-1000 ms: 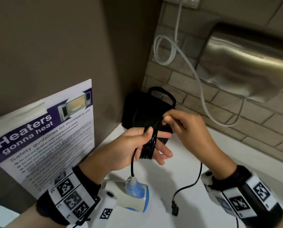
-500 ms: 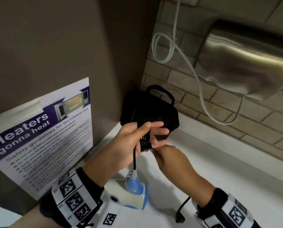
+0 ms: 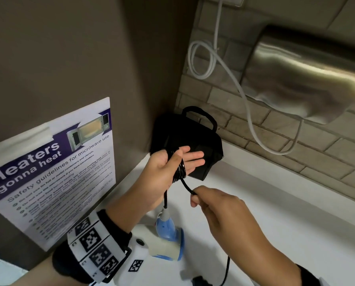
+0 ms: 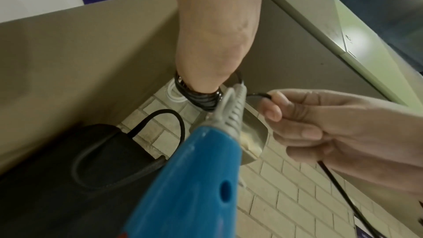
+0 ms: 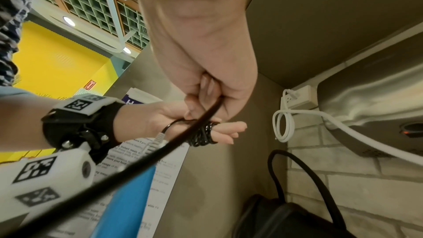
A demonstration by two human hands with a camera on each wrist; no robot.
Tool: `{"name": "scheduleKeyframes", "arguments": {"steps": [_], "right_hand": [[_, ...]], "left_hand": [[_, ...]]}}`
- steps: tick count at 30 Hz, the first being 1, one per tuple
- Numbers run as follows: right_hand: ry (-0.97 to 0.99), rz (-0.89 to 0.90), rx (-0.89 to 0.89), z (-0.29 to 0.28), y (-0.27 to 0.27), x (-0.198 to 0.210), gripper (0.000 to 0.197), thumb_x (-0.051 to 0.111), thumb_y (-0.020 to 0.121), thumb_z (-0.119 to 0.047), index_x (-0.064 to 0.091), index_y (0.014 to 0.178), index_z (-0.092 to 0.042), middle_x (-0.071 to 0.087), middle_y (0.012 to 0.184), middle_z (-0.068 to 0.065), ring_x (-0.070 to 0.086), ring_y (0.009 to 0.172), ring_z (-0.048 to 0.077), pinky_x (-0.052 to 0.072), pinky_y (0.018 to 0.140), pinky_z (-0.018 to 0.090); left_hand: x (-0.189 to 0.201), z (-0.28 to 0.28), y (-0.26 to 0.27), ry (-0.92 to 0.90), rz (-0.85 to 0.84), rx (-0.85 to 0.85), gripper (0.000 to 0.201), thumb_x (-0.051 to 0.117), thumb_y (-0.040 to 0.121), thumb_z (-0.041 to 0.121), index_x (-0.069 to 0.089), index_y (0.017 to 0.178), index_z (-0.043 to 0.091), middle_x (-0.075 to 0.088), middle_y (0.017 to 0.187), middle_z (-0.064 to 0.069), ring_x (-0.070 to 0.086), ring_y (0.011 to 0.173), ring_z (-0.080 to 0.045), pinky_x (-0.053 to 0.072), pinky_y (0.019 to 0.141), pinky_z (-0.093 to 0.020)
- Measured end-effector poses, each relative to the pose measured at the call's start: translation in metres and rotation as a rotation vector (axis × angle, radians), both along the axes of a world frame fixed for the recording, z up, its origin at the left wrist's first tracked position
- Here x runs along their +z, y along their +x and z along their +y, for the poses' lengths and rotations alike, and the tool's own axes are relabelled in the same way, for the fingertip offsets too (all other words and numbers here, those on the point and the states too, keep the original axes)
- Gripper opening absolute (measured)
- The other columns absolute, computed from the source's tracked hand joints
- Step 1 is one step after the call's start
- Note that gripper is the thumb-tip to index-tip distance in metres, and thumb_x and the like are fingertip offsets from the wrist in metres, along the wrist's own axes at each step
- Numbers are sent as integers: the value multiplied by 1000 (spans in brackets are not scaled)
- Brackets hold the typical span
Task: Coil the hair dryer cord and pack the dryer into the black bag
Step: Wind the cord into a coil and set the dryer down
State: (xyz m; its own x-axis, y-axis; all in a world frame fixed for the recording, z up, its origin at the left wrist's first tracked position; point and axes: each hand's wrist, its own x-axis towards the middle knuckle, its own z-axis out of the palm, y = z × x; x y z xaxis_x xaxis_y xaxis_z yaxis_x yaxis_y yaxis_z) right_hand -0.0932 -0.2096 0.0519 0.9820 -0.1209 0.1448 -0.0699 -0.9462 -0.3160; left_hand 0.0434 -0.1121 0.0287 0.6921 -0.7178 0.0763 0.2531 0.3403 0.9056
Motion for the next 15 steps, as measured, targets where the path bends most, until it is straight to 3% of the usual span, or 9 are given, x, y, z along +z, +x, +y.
{"name": "scheduleKeyframes", "arguments": {"steps": [4,7,10,12,14,15], "right_hand": [[-17,-61,16,2,4,1,20,44,81,-11,53,82,-29,51,72,-17,43,58,14,40,53,26],[-10,-108,52,1,10,4,20,38,81,-15,53,81,-29,44,71,-16,41,58,12,43,52,31],[36,-187,78,-5,19,13,27,32,76,-21,59,80,-23,43,72,-19,44,62,6,44,54,27],[51,-199,74,-10,26,19,22,40,82,-24,62,80,-21,48,70,-16,50,65,7,45,57,25],[51,-219,59,-18,34,23,17,51,84,-26,63,77,-18,55,68,-8,54,64,7,44,57,19],[68,-248,54,-23,38,25,14,57,83,-23,64,75,-15,56,68,-5,53,65,3,39,57,12]], "left_hand": [[2,-3,-4,64,-44,-7,38,28,104,16,39,137,1,68,118,-8,67,109,-19,47,103,-32],[3,0,-4,117,-79,-30,35,28,104,18,45,132,6,71,113,-6,68,105,-17,47,102,-33],[-1,2,-5,190,-89,-40,30,39,101,27,62,115,12,75,91,-7,68,86,-11,49,95,-35],[2,5,-8,191,-79,-82,32,38,101,27,67,98,14,71,71,3,67,72,-6,51,84,-27],[4,8,-12,176,-127,-168,39,33,100,33,62,80,17,71,69,0,69,69,-16,53,82,-29],[5,9,-13,170,-138,-220,41,31,99,38,60,83,13,71,71,-5,69,66,-22,53,85,-35]]}}
